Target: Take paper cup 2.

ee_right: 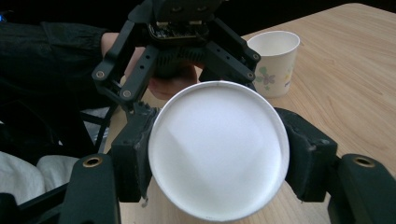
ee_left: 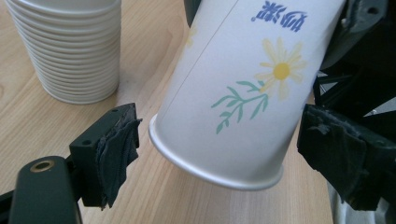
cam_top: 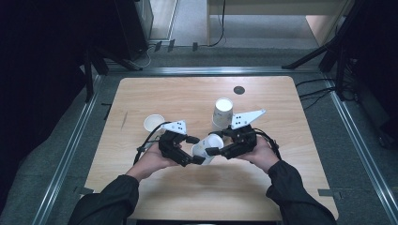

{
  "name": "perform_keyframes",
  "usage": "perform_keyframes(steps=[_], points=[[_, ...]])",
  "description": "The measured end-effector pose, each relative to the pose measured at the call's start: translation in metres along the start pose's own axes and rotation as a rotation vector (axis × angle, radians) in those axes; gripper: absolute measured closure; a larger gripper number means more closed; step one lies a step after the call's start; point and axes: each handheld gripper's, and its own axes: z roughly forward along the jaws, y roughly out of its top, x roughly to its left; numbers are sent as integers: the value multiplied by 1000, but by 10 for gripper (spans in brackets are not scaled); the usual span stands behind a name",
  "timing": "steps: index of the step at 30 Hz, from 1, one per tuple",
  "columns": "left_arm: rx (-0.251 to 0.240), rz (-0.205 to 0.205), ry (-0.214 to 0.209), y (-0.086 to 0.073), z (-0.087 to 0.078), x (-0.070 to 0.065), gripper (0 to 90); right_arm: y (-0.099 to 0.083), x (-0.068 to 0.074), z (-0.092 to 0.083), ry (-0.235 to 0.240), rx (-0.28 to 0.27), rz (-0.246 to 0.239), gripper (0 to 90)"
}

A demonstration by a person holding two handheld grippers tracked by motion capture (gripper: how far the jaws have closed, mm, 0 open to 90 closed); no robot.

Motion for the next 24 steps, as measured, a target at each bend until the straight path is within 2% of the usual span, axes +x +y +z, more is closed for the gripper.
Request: perform_keyframes(steps=[17, 24], points=[[6, 12, -18, -2, 4, -1, 157, 2, 0, 4, 13, -22, 18, 355], [0, 20, -7, -2, 4, -2, 191, 2, 0, 4, 16, -25, 25, 355]])
